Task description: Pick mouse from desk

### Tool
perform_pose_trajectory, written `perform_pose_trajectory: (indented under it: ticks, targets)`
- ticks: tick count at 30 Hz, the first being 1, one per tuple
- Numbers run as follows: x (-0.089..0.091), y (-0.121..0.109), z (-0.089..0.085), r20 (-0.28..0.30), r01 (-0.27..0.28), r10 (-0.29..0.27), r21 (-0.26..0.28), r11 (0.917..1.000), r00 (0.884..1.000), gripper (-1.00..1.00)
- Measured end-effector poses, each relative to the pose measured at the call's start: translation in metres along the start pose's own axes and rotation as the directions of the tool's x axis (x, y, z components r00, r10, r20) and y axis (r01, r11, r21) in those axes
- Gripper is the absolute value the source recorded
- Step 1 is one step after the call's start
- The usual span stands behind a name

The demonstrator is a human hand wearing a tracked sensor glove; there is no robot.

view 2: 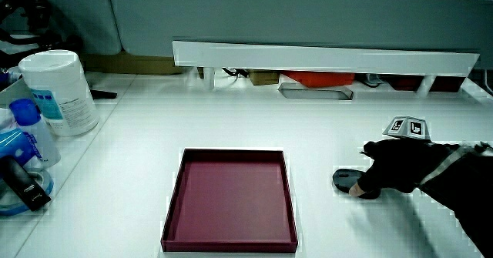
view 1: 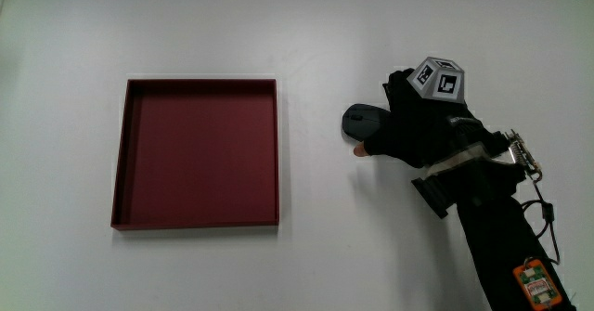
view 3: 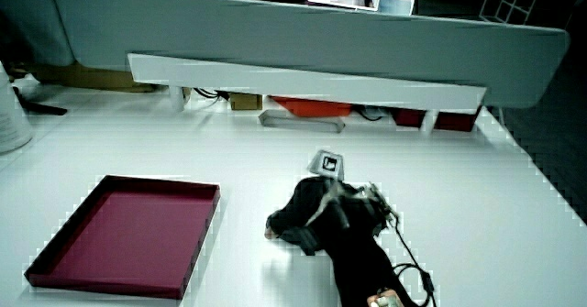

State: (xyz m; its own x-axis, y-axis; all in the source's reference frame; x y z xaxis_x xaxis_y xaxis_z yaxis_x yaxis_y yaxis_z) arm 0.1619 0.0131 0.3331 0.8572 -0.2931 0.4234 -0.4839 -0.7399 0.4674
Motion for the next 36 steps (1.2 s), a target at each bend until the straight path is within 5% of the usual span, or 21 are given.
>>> perform_pose_trajectory:
  ticks: [8,9,10,12,13,14,15,17,26,28,29,31,36]
  targets:
    - [0.047,0.048,-0.002,0.011,0.146,-0.146,-0.059,0.9875,0.989,0.0]
    - [0.036,0.05,0.007,-0.136,0.165,-0.189,-0.169,0.9716,0.973,0.0]
    - [0.061,0.063,-0.008,-0.015,0.208,-0.21,-0.081,0.9747,0.978,0.0]
    - [0.055,0.072,0.0,-0.054,0.17,-0.179,-0.133,0.9763,0.982,0.0]
    - [0.065,0.079,-0.005,-0.055,0.229,-0.237,-0.126,0.9652,0.97,0.0]
    - [0.055,0.08,0.002,-0.148,0.202,-0.236,-0.213,0.956,0.961,0.0]
    - [0.066,0.088,-0.004,-0.075,0.231,-0.245,-0.159,0.9598,0.967,0.0]
    - [0.071,0.099,-0.008,-0.092,0.247,-0.265,-0.171,0.9537,0.96,0.0]
    - [0.102,0.14,-0.04,-0.086,0.346,-0.382,-0.278,0.896,0.92,0.0]
    - [0.102,0.145,-0.044,-0.085,0.347,-0.382,-0.274,0.8968,0.92,0.0]
    - [0.105,0.148,-0.049,-0.079,0.358,-0.395,-0.291,0.8871,0.915,0.0]
    - [0.105,0.153,-0.054,-0.072,0.364,-0.401,-0.293,0.8839,0.913,0.0]
    - [0.114,0.163,-0.069,-0.054,0.4,-0.442,-0.336,0.8526,0.895,0.0]
